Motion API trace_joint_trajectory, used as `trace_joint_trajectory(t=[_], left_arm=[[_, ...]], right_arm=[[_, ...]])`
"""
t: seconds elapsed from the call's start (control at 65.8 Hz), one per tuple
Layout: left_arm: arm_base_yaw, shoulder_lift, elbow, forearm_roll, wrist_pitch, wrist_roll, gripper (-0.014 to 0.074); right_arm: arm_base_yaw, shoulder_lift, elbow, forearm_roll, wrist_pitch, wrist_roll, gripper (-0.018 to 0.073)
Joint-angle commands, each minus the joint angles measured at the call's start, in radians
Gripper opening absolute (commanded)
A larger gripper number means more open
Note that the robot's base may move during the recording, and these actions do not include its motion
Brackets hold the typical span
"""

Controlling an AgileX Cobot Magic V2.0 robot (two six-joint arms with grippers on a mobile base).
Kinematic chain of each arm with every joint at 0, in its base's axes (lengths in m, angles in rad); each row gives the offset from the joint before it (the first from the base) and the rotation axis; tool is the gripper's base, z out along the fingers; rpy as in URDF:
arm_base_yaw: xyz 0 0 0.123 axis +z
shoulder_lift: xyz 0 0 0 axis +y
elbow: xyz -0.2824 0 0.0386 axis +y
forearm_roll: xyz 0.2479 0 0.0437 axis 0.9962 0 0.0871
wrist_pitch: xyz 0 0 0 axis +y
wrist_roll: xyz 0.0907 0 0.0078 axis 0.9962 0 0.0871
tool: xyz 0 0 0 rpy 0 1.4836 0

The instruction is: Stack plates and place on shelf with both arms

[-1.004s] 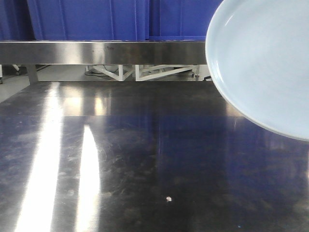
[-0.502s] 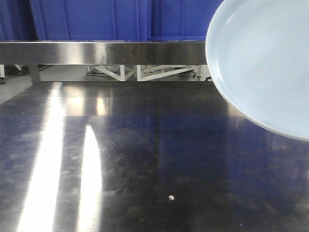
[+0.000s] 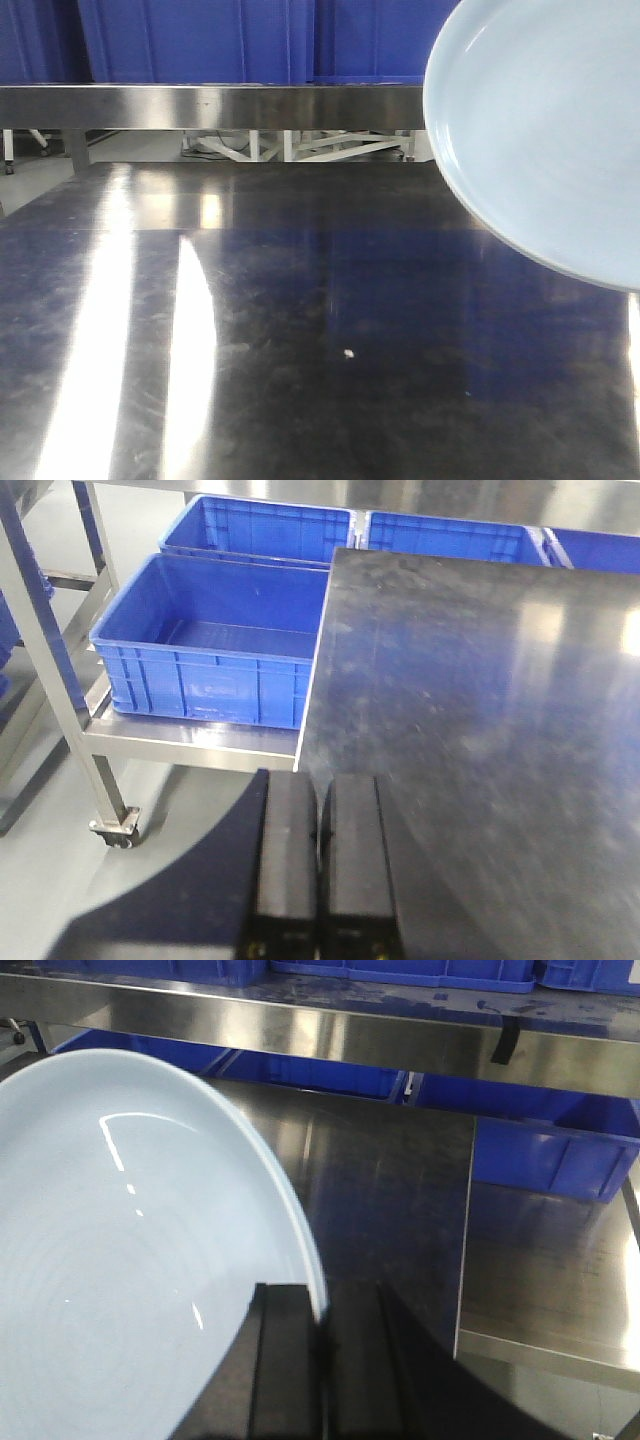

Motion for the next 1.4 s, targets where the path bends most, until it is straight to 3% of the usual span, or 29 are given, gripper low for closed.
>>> trace_joint_trajectory(t=[0.0, 1.384], left_arm=[[-0.004, 0.006, -0.029, -0.001, -0.078, -0.005, 0.0083], [-0.004, 0.008, -0.029, -0.001, -0.076, -0.005, 0.0083]], right_arm=[[-0.005, -0.001, -0.030, -0.003, -0.100, -0.003, 0.0052], [-0.005, -0.003, -0.030, -0.003, -0.081, -0.003, 0.0051]])
